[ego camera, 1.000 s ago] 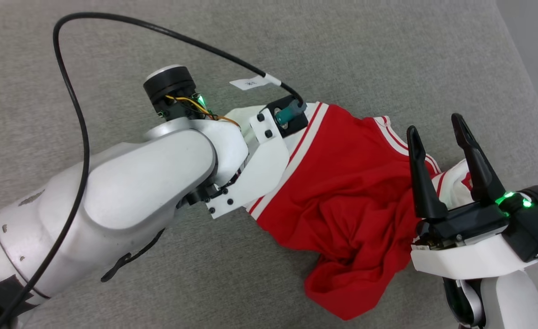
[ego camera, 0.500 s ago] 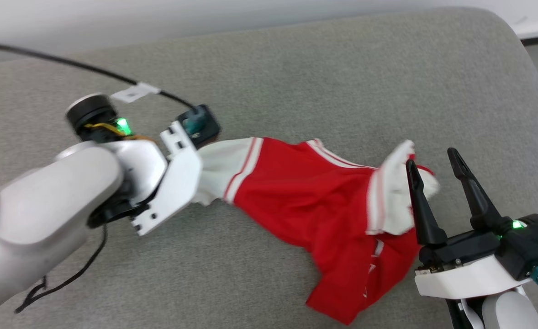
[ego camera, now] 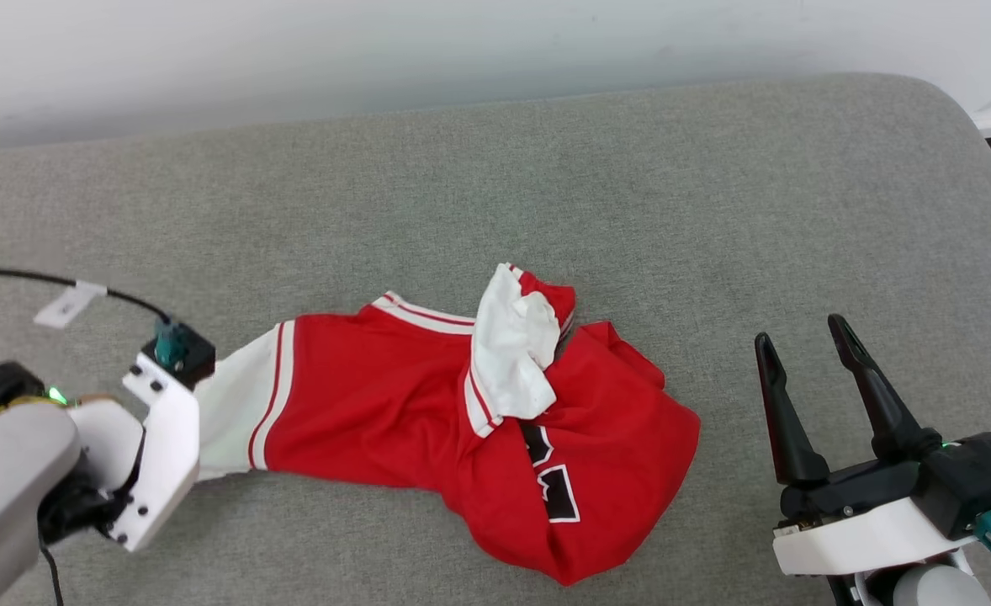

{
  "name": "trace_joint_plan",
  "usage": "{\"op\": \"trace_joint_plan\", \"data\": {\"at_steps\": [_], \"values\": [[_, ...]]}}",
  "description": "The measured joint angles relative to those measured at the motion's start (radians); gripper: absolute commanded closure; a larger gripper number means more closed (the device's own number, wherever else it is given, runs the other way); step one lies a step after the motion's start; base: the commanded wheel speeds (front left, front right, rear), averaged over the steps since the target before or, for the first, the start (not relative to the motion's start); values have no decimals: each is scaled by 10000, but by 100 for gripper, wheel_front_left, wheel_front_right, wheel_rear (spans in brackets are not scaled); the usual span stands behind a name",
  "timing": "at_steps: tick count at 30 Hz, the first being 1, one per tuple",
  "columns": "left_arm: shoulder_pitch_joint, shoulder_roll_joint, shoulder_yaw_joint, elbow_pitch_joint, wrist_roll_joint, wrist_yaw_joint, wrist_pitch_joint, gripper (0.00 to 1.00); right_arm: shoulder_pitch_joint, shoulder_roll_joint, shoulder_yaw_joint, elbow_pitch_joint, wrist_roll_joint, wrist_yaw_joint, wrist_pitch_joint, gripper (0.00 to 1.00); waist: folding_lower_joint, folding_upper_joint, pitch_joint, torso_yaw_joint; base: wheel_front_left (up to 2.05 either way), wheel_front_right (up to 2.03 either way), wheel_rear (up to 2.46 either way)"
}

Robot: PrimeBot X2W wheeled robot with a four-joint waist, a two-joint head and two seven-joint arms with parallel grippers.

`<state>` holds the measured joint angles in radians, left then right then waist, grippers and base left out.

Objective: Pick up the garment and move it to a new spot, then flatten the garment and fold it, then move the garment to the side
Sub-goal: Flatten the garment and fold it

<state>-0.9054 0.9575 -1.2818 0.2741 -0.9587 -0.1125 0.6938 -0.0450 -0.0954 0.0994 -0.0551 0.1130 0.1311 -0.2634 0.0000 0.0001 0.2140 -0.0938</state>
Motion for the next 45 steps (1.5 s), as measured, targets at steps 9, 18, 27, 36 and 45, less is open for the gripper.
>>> {"op": "trace_joint_plan", "data": {"at_steps": [9,18,27,36,45], "values": [[767,-740,211,1118,-88,205,-1492,0,162,-228,-65,205,-6,0,0,0,0,0,-330,174,0,0,0],[817,-1398,1361,892,1089,1818,-6105,0,84,-725,-207,-31,-251,0,0,0,-1,0,-941,698,0,0,0],[2309,-2025,2917,125,1095,4539,-9409,0,-1683,-1871,-90,-374,-357,0,0,0,-1,0,-1193,1203,0,0,0],[4430,-2677,5682,-1837,2702,6435,-9568,0,-4027,-3551,2029,205,272,2,1705,0,0,0,-955,1553,0,0,0],[6868,-4240,8188,-2997,4717,6650,-9568,0,-6675,-5045,5800,779,3037,2,5831,0,0,0,-568,1861,0,0,0]]}}
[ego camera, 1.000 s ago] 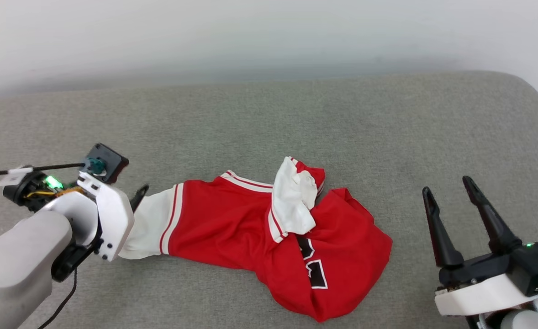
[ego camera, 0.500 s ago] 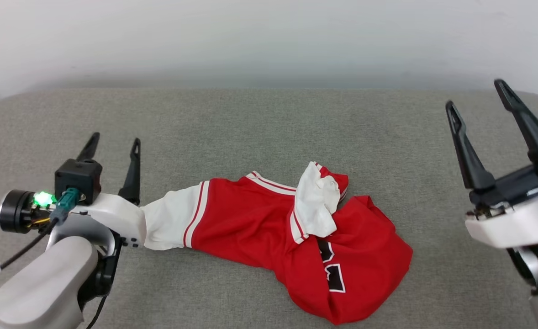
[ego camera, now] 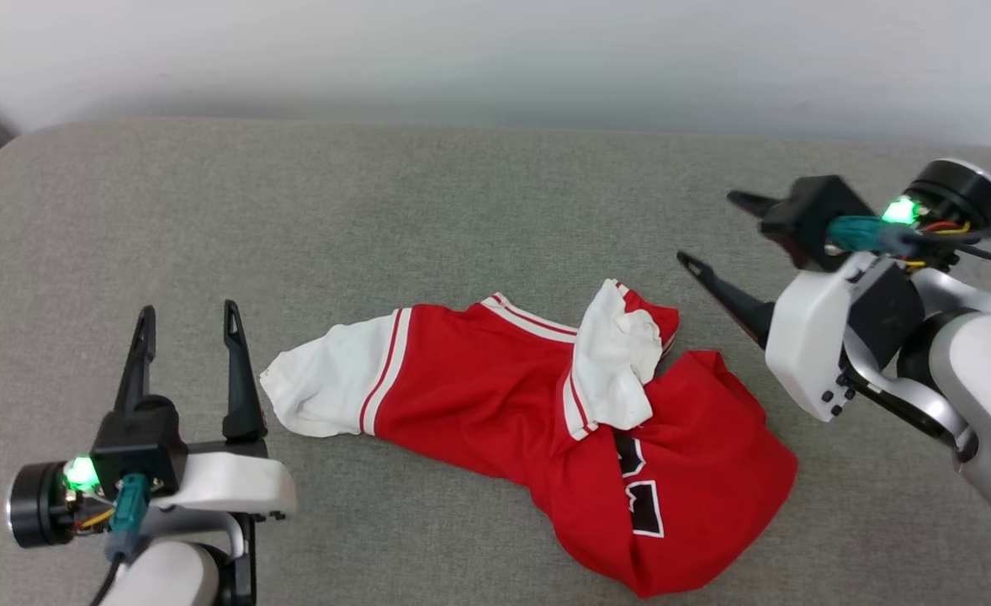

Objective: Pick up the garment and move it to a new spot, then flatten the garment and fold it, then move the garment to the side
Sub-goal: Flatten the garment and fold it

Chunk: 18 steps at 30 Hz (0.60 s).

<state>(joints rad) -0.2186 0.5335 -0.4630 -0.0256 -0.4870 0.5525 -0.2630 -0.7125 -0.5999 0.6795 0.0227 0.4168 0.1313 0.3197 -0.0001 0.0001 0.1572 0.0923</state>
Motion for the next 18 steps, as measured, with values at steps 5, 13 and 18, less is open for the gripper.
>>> {"op": "trace_joint_plan", "data": {"at_steps": [5,13,18], "values": [[727,-1043,886,-176,832,-531,0,0,-1560,-777,2339,194,1812,0,2489,0,0,0,256,222,0,0,0],[885,-2387,1735,25,1873,-1687,0,0,-3451,-1022,4752,913,3603,-2,4527,0,0,0,890,711,0,0,0],[653,-3095,2153,144,2443,-2280,0,0,-4128,-918,5616,1340,4025,0,4661,0,1,0,1392,1071,0,0,0]]}}
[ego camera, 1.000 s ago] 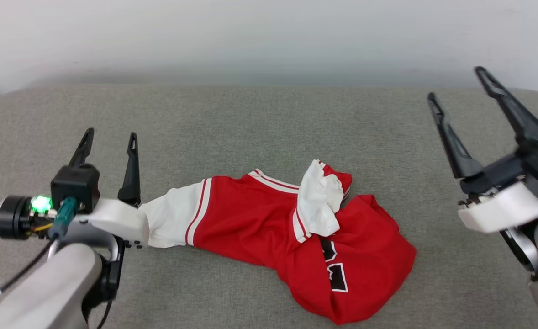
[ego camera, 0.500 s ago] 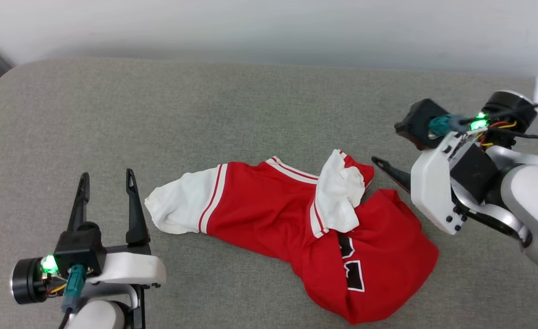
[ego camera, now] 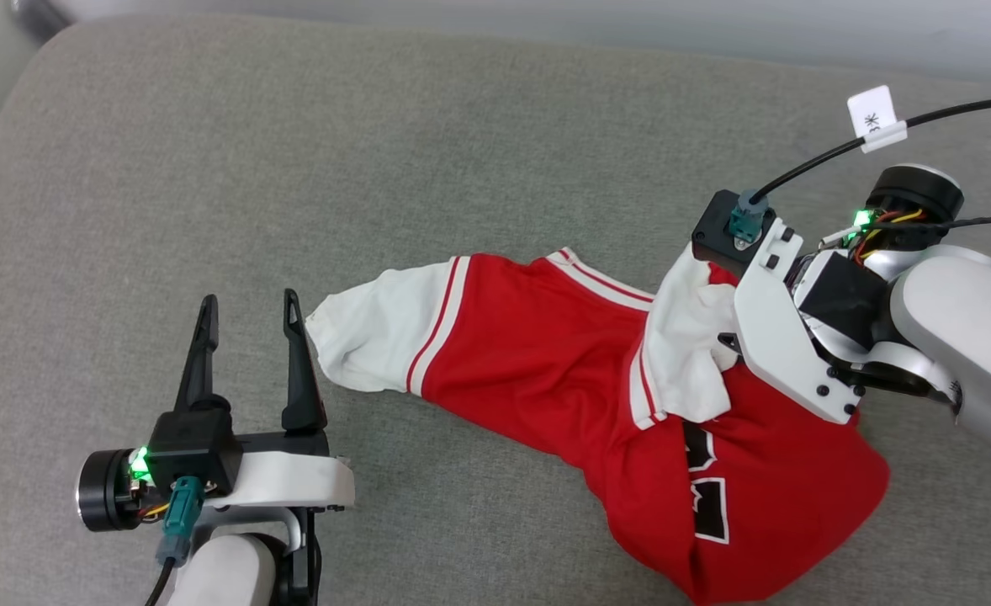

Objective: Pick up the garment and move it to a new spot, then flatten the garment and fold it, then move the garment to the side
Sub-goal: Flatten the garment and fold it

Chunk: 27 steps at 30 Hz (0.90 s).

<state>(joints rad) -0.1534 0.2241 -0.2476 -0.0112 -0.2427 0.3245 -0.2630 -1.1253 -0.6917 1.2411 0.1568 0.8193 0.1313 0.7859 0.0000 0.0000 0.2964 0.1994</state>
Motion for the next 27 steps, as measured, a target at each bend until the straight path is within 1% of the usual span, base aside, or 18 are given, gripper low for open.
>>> {"op": "trace_joint_plan", "data": {"at_steps": [3,7,8,9,10,13,16,19,21,24,27], "values": [[-58,-362,244,96,282,-288,0,0,-95,10,268,75,2,0,88,0,0,0,274,209,0,0,0],[-168,-769,579,213,583,-681,0,0,-93,-15,370,123,-59,0,140,0,0,0,565,423,0,0,0],[-168,-848,654,242,652,-757,0,0,-88,-15,374,119,-90,-2,102,16,0,0,616,459,0,0,0],[-167,-911,750,263,708,-836,0,0,-62,-12,372,84,-121,-2,140,67,0,0,658,478,0,0,0],[-168,-974,846,291,757,-907,0,0,-23,-12,378,10,-174,-2,140,100,0,0,694,488,0,0,0],[-172,-1141,1080,362,918,-1114,0,0,-13,-21,395,-27,-211,0,-75,100,0,0,738,454,0,0,0],[-172,-1269,1285,445,1072,-1279,0,0,-47,-6,405,-17,-265,-2,-639,100,1,-1,683,350,0,0,0],[-125,-1384,1421,556,1181,-1432,0,0,-263,-161,364,8,67,-2,-1793,100,0,0,463,278,0,0,0],[30,-1398,1590,579,1256,-1486,0,0,-297,-460,255,-44,215,0,-2449,100,0,0,272,206,0,0,0],[300,-1436,1760,610,1348,-1576,0,0,-212,-1233,15,-263,531,-2,-3099,100,0,0,-38,54,0,0,0],[616,-1446,2023,602,1407,-1636,0,0,330,-2029,-330,-616,895,-2,-3415,100,0,0,-292,-201,0,0,0]]}}
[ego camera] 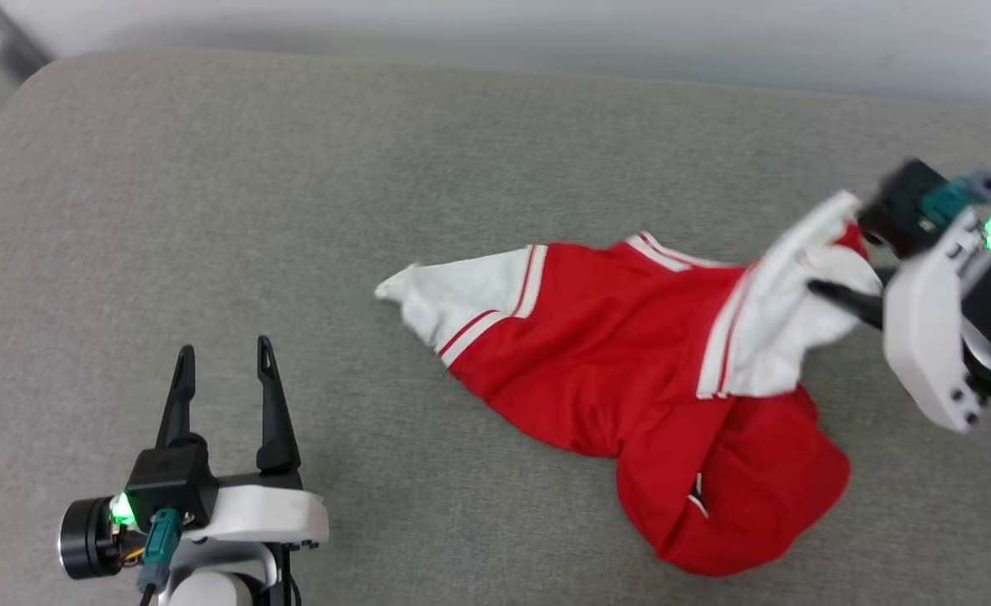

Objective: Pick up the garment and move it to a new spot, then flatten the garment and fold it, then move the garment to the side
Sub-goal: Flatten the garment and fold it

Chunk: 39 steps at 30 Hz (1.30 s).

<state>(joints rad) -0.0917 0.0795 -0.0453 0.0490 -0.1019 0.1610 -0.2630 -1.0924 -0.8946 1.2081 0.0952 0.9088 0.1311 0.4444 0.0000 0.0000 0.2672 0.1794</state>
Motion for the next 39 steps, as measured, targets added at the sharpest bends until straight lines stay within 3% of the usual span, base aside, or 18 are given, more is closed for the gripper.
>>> {"op": "trace_joint_plan", "data": {"at_steps": [4,8,13,19,20,21,29,33,35,36,37,39], "values": [[316,-42,178,-10,29,-121,0,0,1284,-986,-328,-236,529,0,-221,100,0,0,-240,-433,0,0,0],[359,-121,190,-6,44,-272,0,0,2756,-1448,-654,222,1032,0,-541,100,0,0,-332,-793,0,0,0],[345,-171,209,109,115,-441,0,0,4408,-1367,-771,1375,1256,0,-800,100,0,0,-270,-970,0,0,0],[324,-182,387,244,259,-556,0,0,5185,-876,-1143,1864,1319,-4,-1244,100,0,0,-436,-1096,0,0,0],[337,-188,393,286,282,-575,0,0,5286,-848,-1310,1929,1287,-2,-1494,60,0,0,-501,-1113,0,0,0],[372,-190,403,332,291,-614,0,0,5420,-834,-1471,1975,1172,-2,-1745,0,0,0,-576,-1123,0,0,0],[907,-207,573,307,395,-602,0,0,6326,-1601,-3684,1179,512,-2,-3081,0,0,0,-1245,-1372,0,0,0],[956,-165,623,265,493,-644,0,0,6761,-1407,-5352,713,-253,0,-3843,0,0,0,-1413,-1593,0,0,0],[926,-117,625,245,568,-709,0,0,7173,-407,-7051,734,-1292,0,-4786,0,0,0,-1436,-1700,0,0,0],[926,-117,625,245,568,-709,0,0,7173,-407,-7051,734,-1292,0,-4786,0,0,0,-1436,-1700,0,0,0],[861,-54,625,257,637,-731,0,0,7557,520,-8255,767,-2382,0,-5469,0,0,0,-1435,-1741,0,0,0],[813,-13,612,263,662,-732,0,0,8009,1622,-9426,660,-3428,0,-5962,0,0,0,-1455,-1772,0,0,0]]}}
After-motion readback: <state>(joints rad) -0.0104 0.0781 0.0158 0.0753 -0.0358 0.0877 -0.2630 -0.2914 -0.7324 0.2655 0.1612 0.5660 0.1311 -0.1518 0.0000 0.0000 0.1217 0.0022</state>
